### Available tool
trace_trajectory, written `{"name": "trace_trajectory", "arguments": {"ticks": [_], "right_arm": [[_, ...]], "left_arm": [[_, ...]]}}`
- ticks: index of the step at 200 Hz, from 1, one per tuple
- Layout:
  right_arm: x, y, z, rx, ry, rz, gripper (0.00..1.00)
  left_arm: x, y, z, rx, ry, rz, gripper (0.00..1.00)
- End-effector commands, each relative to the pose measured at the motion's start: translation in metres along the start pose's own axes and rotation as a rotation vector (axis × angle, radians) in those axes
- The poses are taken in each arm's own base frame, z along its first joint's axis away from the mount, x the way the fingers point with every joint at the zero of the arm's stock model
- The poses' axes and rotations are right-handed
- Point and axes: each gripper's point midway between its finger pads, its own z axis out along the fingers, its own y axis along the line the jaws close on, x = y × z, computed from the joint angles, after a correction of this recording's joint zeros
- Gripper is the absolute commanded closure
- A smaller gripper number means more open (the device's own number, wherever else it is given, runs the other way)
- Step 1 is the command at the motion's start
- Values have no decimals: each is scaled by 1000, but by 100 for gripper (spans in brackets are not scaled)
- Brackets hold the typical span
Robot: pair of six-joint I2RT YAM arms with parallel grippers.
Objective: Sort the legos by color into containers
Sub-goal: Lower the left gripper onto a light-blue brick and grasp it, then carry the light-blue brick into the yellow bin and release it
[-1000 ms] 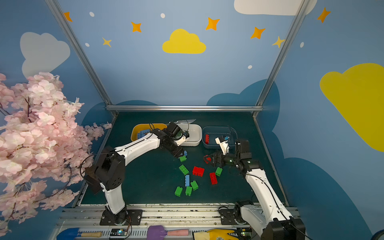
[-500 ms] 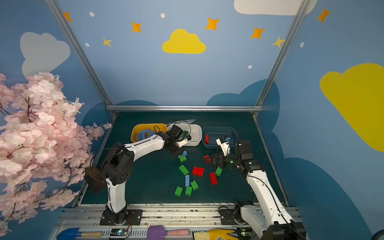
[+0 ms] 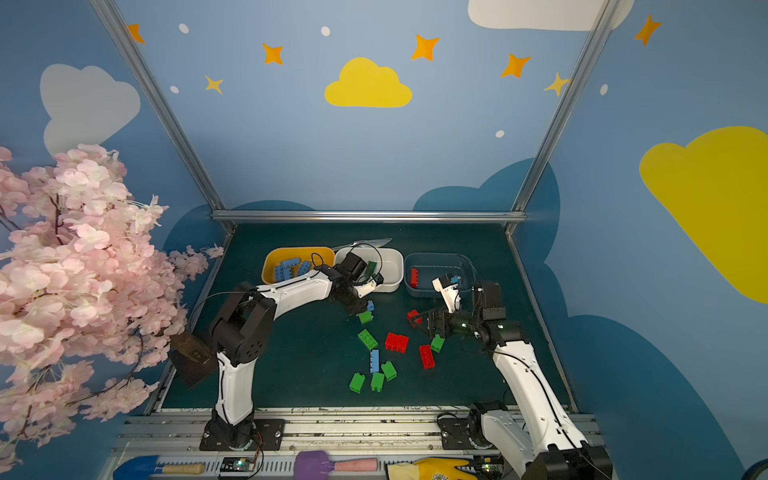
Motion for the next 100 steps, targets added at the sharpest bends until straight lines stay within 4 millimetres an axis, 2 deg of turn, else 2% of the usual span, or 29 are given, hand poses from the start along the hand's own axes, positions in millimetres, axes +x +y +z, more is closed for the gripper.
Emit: {"name": "trace_trajectory", "arguments": {"ticks": [1, 15, 52, 74, 100], "right_arm": [[0, 1, -5, 9, -4, -14, 12], [0, 2, -5, 7, -2, -17, 12], [-1, 3, -7, 10, -4, -19, 12], [0, 3, -7, 12, -3, -18, 12], [-1, 3, -7, 12, -4, -21, 12]], "left_arm": [[7, -3, 6, 28, 19, 6, 61], [7, -3, 7, 38, 16, 2, 65], [9, -8, 15, 71, 23, -15, 64], [7, -12, 12, 89, 9, -14, 64], [7, -11, 8, 81, 16, -10, 76]]}}
